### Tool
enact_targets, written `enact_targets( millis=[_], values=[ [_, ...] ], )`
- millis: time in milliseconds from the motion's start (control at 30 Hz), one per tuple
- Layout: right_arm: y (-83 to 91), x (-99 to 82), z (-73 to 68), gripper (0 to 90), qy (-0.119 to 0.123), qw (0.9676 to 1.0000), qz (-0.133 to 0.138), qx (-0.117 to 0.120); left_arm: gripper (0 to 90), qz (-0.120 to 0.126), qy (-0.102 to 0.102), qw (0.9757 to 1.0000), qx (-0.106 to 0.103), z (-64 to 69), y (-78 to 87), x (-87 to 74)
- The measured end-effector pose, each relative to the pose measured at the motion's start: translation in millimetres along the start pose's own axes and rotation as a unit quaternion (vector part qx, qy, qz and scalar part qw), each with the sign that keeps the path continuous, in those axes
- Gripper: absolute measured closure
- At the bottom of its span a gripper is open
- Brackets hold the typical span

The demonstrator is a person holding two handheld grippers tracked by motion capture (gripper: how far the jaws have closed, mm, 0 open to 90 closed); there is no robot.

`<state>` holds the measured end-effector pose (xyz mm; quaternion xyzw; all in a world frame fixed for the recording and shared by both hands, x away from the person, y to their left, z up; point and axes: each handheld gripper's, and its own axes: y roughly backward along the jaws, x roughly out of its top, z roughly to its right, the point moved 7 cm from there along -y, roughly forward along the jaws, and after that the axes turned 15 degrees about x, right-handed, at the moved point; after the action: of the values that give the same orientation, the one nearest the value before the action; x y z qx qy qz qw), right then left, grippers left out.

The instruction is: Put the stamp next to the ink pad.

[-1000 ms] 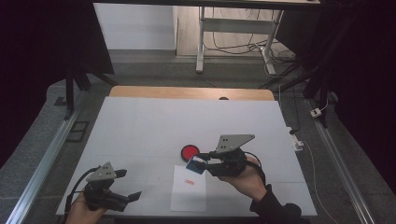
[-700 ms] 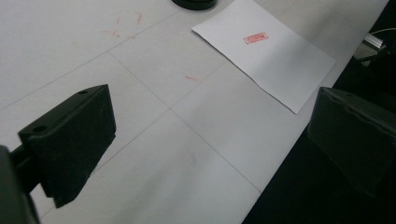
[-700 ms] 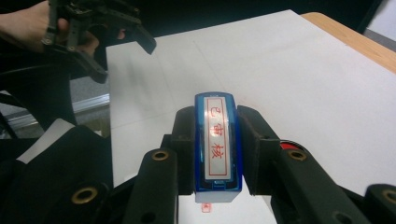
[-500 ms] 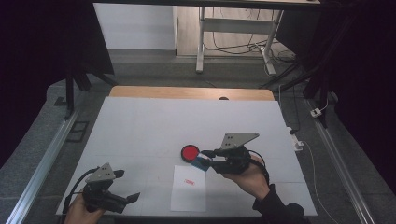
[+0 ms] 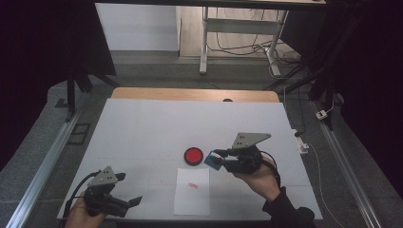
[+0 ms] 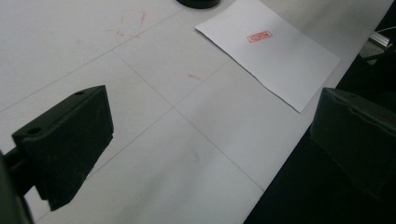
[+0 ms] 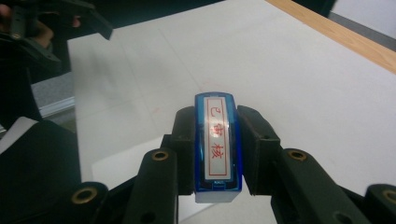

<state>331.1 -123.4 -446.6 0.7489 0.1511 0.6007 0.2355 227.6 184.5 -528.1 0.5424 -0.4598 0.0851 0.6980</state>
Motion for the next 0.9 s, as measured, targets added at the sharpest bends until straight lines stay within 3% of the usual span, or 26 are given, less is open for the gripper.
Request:
enact_targets(
  millis=[433,900],
  values=[
    [18.5,-16.0,22.8,69.8,-0.021,0.9988,-0.003,-0.044,0.0,-0.006,0.002,1.0,0.0,-0.3,0.1,-0.8],
    [34.8,-37.5,50.4,69.6,-0.048,0.9943,-0.014,-0.094,0.0,-0.011,0.001,0.9999,-0.005,0.1,-0.9,-1.2]
  ],
)
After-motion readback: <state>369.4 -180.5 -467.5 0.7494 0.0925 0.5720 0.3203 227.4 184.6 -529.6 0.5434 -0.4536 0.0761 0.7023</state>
